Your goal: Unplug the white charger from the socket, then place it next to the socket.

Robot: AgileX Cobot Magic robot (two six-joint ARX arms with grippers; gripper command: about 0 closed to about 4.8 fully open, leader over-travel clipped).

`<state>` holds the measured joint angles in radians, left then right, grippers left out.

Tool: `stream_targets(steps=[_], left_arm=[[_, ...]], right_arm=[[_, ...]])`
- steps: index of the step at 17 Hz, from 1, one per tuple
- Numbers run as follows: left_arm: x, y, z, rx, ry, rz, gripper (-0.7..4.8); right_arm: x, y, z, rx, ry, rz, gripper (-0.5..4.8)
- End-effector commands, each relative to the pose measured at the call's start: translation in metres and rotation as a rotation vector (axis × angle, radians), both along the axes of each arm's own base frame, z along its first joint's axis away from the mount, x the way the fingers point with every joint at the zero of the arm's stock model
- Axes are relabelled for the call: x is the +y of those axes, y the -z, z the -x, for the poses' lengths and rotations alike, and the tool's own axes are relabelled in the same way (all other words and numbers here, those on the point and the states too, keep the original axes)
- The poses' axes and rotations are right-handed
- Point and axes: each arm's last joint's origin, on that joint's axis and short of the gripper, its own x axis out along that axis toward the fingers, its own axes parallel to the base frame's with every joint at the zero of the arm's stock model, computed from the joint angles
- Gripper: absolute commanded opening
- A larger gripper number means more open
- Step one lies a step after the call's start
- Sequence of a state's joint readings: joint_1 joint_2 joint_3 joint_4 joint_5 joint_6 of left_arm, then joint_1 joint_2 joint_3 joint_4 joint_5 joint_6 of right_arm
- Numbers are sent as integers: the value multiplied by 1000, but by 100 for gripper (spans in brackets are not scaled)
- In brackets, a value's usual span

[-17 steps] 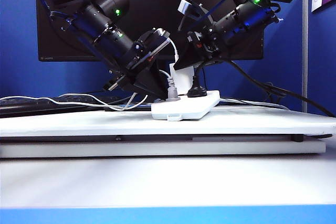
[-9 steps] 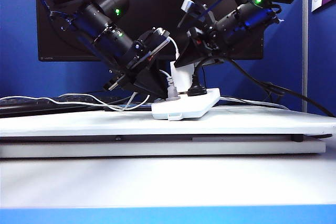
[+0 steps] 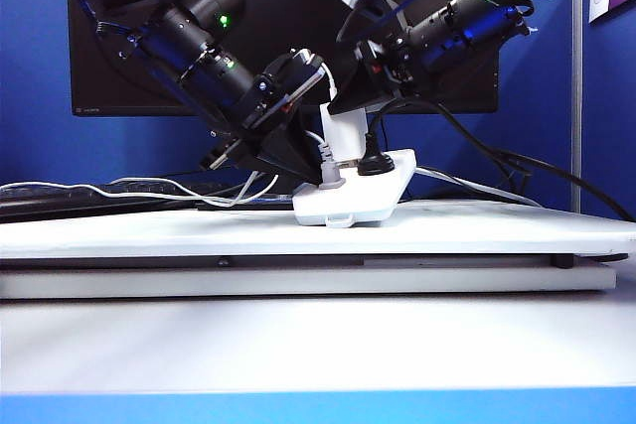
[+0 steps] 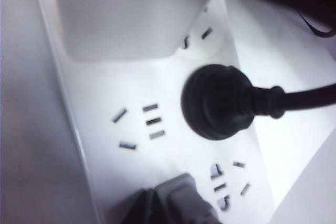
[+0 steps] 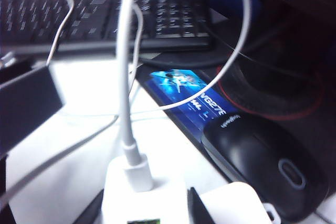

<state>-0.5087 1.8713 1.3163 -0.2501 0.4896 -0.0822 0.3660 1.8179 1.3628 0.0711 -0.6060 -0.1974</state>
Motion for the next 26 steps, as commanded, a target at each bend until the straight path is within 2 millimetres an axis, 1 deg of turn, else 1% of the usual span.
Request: stream_targets(steps=[1,2,4,5,7,8,9,10,13,15,17,20,22,26], left_arm=[[-3,28,9,124,13,-86,-5],[-3,28,9,124,13,-86,-5],[-3,28,9,125,13,-87,-5],[-3,28,9,125,13,-87,-5],[-3,28,9,124,13,-86,-5],[-3,28,9,125,13,-87,-5],[-3,28,9,128,12,-89,-5],[-3,28,9,128,12,-89,-5],[-3,29,9,126,14,-90,-5],[-3,29,9,125,14,-89,-5],[-3,29,9,125,15,-89,-5],[-3,27,8,89,40,-96,-5],[-3,26,9,43,86,-110,-5],[-3,26,9,43,86,-110,-5]], right_arm=[[11,-43,10,-215,-196,-145,11],[12,-43,10,-237,-203,-134,11],[13,-44,11,-98,-177,-210,8],[12,-44,11,-92,-180,-213,8],[11,-44,11,-200,-199,-156,8],[13,-45,11,-178,-189,-171,8],[12,-46,11,-70,-166,-243,8],[12,-47,11,-61,-170,-250,7],[7,-52,12,-238,-205,-168,7],[6,-58,13,-171,-186,-238,-1],[2,-58,12,-165,-177,-242,-1],[1,-57,11,-160,-153,-234,-1],[-6,-58,7,-174,-80,-225,-1],[-18,-59,1,-193,-34,-225,-1]])
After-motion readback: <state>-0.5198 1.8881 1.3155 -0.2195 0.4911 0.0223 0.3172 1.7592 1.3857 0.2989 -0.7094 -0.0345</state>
